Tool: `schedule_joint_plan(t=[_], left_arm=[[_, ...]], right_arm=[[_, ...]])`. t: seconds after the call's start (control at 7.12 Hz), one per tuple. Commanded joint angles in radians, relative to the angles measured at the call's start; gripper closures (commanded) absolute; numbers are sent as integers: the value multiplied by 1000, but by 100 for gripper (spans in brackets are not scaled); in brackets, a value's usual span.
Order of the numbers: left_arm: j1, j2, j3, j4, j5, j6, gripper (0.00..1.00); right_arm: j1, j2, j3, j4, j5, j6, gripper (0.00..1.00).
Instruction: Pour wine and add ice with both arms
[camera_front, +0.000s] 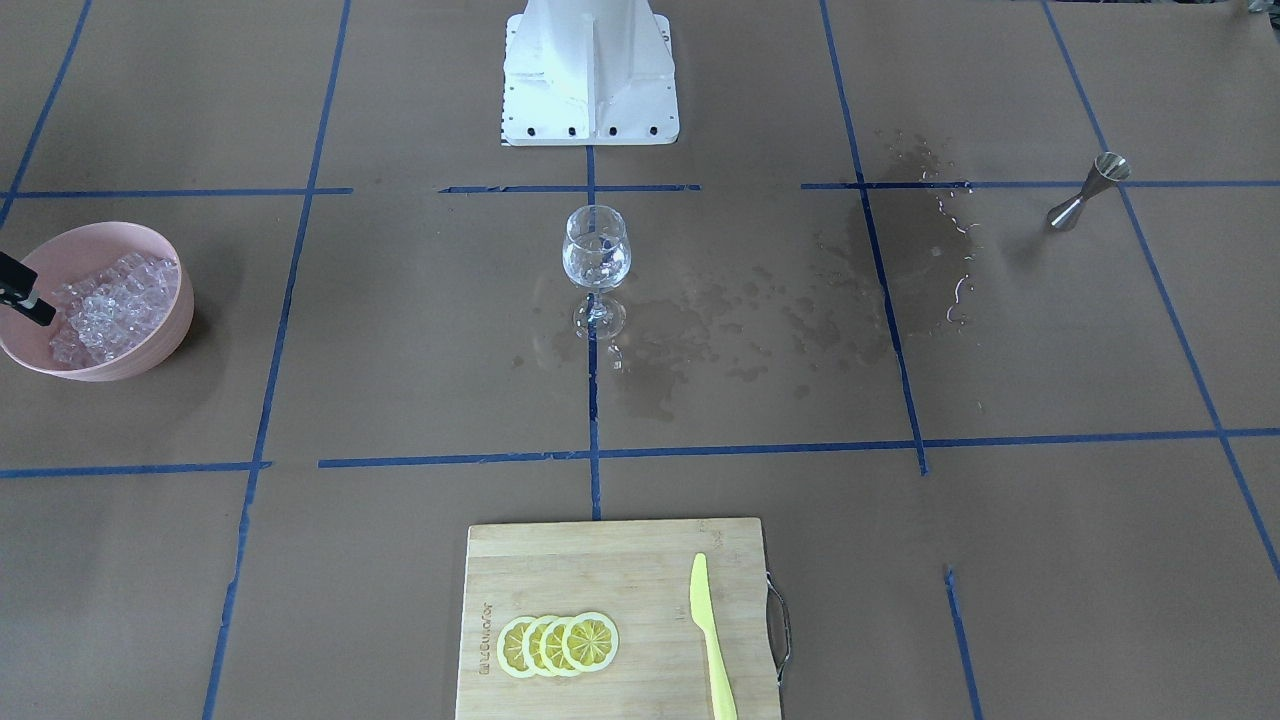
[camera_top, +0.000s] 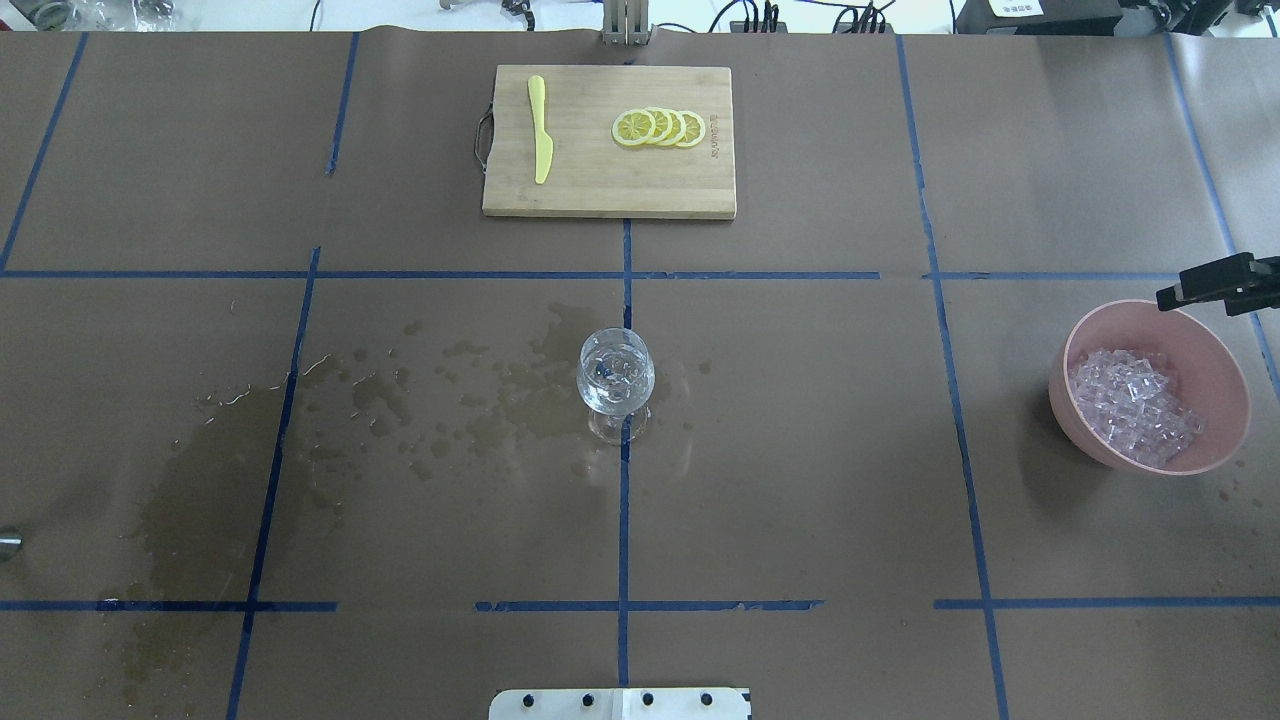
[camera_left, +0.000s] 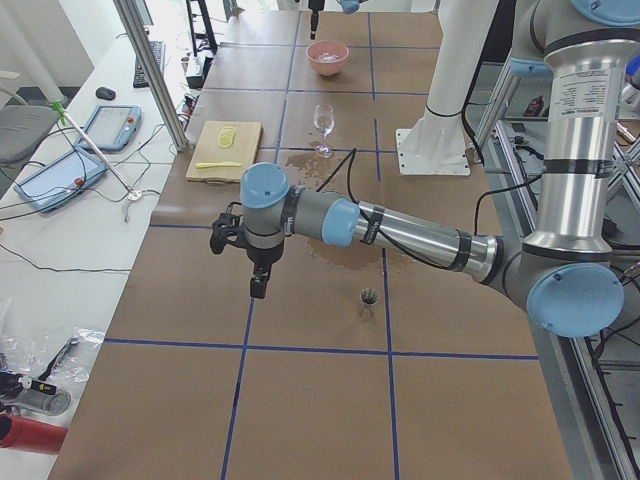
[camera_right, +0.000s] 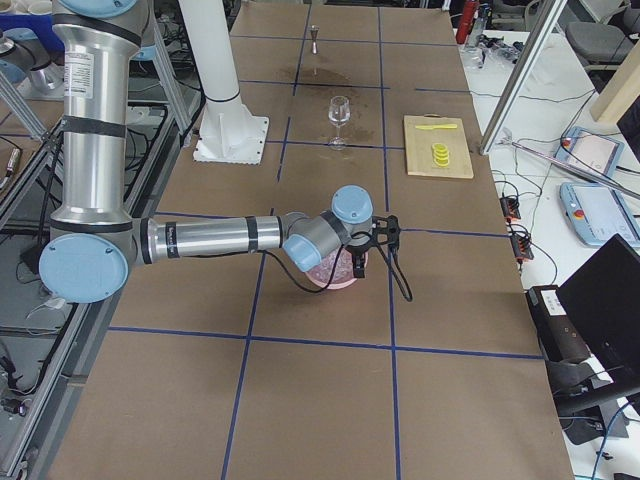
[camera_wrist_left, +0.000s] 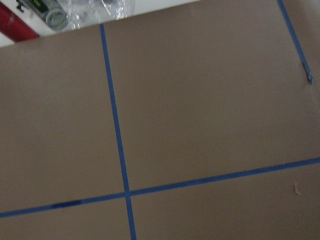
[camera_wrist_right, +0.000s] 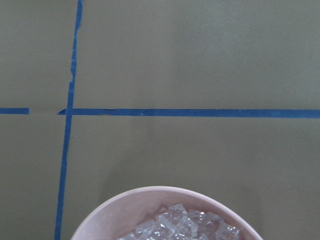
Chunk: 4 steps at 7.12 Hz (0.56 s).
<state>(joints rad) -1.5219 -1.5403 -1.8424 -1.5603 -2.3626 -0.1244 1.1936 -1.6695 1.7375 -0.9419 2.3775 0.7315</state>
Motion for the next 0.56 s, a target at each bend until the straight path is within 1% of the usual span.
schedule_joint_plan(t=[0.0,0.14,0.42], left_arm=[[-36,84,-34,-3,-27,3,0],[-40,106,-41,-4,-29,6,0],[-59,118,-54,-4,-27,6,0]], right_arm=[[-102,-47,63,18,-79,42,1],[-158,-71,63,18,-124,42,4],[-180,-102,57,18,-135,42,12]])
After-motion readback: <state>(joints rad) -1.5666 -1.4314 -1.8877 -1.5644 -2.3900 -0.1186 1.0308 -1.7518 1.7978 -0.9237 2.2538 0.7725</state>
